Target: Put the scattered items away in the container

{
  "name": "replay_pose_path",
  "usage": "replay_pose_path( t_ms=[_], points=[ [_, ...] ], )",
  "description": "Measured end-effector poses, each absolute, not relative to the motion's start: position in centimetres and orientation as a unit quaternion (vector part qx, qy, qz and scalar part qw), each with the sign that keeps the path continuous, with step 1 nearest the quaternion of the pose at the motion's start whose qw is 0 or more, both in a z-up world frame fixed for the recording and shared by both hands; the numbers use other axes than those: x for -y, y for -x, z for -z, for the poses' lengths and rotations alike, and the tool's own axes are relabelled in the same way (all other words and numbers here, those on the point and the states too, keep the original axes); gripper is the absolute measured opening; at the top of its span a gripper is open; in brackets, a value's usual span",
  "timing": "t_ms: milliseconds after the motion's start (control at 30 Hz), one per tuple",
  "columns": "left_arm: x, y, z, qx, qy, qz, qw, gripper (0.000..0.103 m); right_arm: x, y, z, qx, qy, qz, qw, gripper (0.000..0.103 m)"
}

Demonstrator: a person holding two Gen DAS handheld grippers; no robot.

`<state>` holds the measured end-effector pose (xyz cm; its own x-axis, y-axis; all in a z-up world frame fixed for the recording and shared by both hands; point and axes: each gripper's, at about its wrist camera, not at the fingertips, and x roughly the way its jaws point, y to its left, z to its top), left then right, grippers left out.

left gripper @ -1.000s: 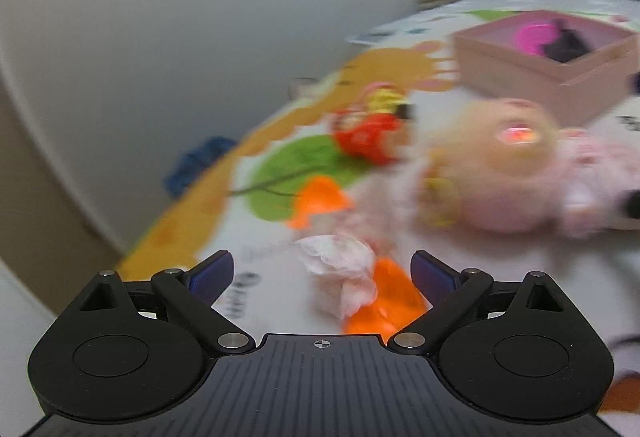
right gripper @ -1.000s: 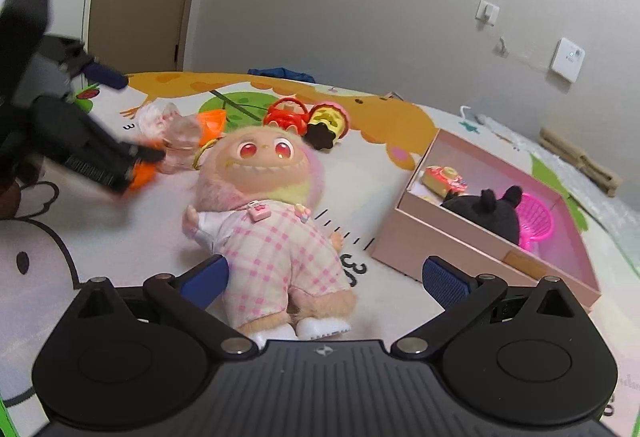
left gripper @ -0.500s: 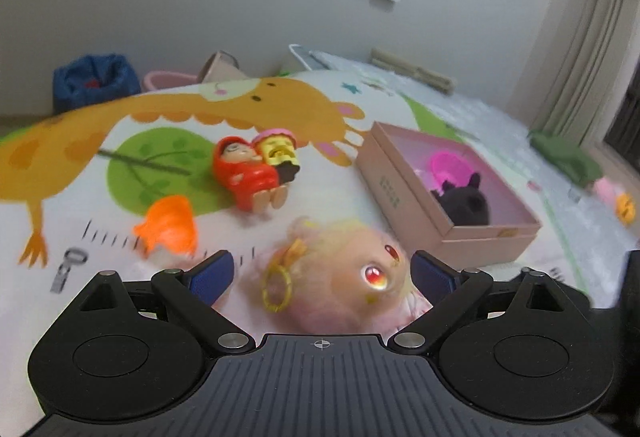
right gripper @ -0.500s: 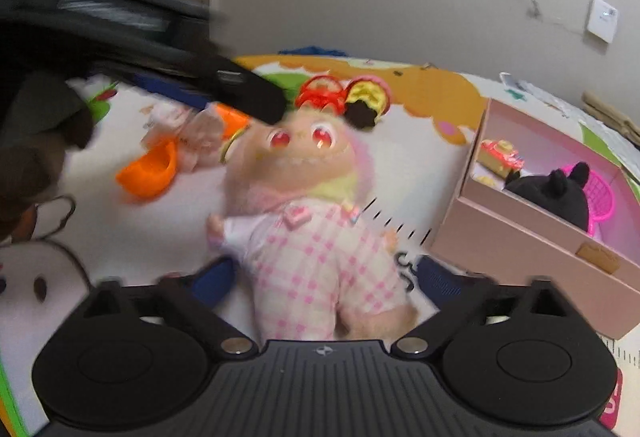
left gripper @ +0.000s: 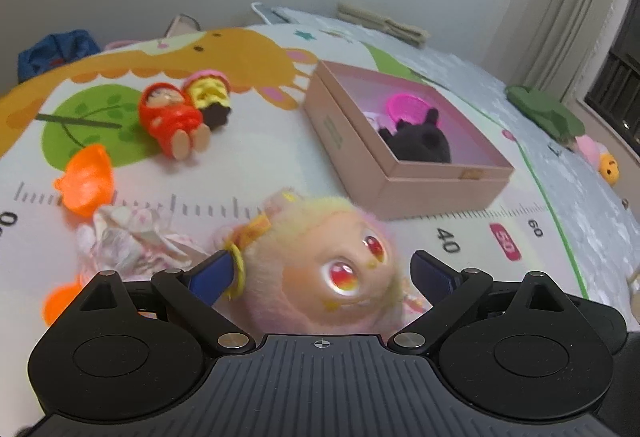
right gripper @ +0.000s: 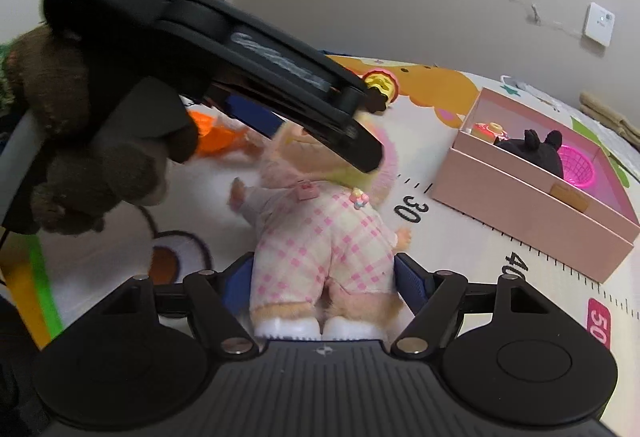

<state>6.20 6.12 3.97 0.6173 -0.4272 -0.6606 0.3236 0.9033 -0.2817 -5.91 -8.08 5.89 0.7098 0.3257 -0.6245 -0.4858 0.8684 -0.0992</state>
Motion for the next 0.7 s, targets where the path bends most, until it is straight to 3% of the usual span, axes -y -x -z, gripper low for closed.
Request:
replay_pose_path(
  t_ms=[200, 267, 433, 567, 700],
  points=[
    [-5.2, -5.8, -3.4, -0.382, 0.029, 0.188, 0.904, 0.098, 7.8, 6.9, -5.9, -0.302, 0.136, -0.219, 0.918, 0.074],
    [-5.2, -5.9, -3.4, -0.382, 0.032, 0.191, 0.904, 0.088, 8.0, 6.9, -6.0, -0.302, 0.128, -0.220, 0.919, 0.077],
    [-5.4, -5.9, -3.4, -0.384, 0.040, 0.197, 0.901, 0.084, 7.9, 7.2, -6.6, -0.301, 0.111, -0.227, 0.919, 0.082],
    [-5.5, -5.9, -3.4, -0.384, 0.046, 0.202, 0.900, 0.084, 7.1, 7.3, -6.5, -0.296, 0.123, -0.225, 0.920, 0.083],
    [-5.4, -6.1, -3.2, -0.388, 0.050, 0.204, 0.898, 0.092, 6.7, 6.4, -6.0, -0.310, 0.127, -0.212, 0.918, 0.083]
  ],
)
